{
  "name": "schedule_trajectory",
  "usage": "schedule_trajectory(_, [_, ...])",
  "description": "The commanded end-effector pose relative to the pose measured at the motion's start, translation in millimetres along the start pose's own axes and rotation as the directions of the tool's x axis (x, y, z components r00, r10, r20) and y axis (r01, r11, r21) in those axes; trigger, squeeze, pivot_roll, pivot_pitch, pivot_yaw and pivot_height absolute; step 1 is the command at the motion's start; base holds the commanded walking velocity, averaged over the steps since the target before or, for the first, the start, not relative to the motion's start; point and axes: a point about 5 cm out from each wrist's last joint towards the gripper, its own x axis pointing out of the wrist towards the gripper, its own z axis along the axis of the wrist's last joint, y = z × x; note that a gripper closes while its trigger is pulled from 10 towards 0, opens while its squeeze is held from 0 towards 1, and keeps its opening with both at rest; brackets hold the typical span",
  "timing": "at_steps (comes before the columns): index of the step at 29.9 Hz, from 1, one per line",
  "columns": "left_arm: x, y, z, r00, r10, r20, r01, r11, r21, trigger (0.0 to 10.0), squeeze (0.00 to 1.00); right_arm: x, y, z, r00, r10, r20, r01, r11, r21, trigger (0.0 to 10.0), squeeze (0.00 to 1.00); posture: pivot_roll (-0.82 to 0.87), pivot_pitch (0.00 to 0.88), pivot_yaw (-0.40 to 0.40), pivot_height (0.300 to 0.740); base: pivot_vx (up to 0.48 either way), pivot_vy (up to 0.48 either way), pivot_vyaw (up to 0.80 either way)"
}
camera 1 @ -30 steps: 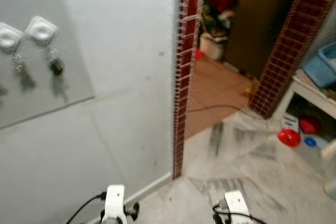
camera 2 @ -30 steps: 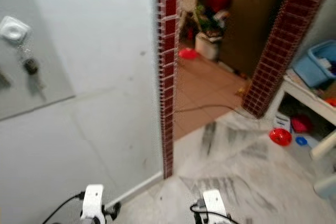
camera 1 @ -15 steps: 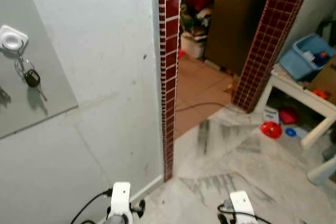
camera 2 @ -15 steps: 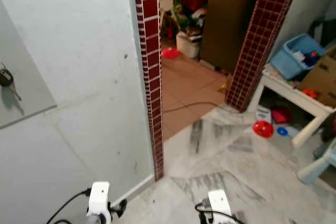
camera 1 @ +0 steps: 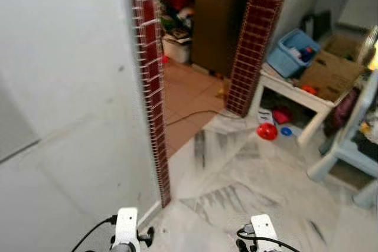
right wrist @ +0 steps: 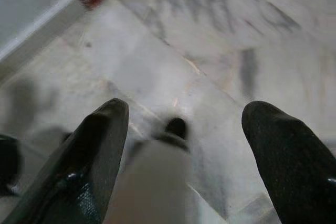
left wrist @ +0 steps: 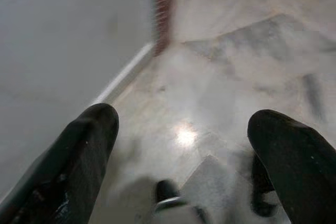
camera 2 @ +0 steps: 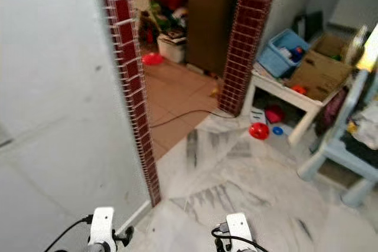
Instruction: Hang keys on a hook
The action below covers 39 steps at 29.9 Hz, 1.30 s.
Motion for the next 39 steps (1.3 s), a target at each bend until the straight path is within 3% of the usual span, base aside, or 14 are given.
schedule_trajectory(1, [-2.3,7.9,-5.2,1.0,0.017,-0.018,-0.017,1.0,0.004,10.0,0.0,2.3,3.1,9.5,1.0,0.005,0.027,-0.005,1.0,0.007,10.0,0.0,-0.04,0.0,0.017,0.74,0.0,0.0,-0.67])
schedule_trajectory(7, [-2.3,8.2,-5.4,1.0,0.015,-0.021,-0.015,1.0,0.004,10.0,0.0,2.4,2.7,10.2,1.0,0.002,0.03,-0.002,1.0,0.014,10.0,0.0,-0.04,0.0,0.019,0.74,0.0,0.0,-0.65])
schedule_trajectory(15, [-1.9,7.0,-3.9,1.0,0.005,-0.016,-0.005,1.0,0.027,10.0,0.0,2.7,3.0,11.6,0.999,0.002,0.035,-0.003,1.0,0.013,10.0,0.0,-0.04,0.0,0.018,0.74,0.0,0.0,0.0])
schedule_trajectory(39, [-1.9,7.3,-4.2,1.0,0.004,-0.02,-0.004,0.999,0.037,10.0,0.0,2.9,4.5,12.1,0.999,0.009,0.036,-0.009,1.0,-0.003,10.0,0.0,-0.04,0.0,0.015,0.74,0.0,-0.393,0.0])
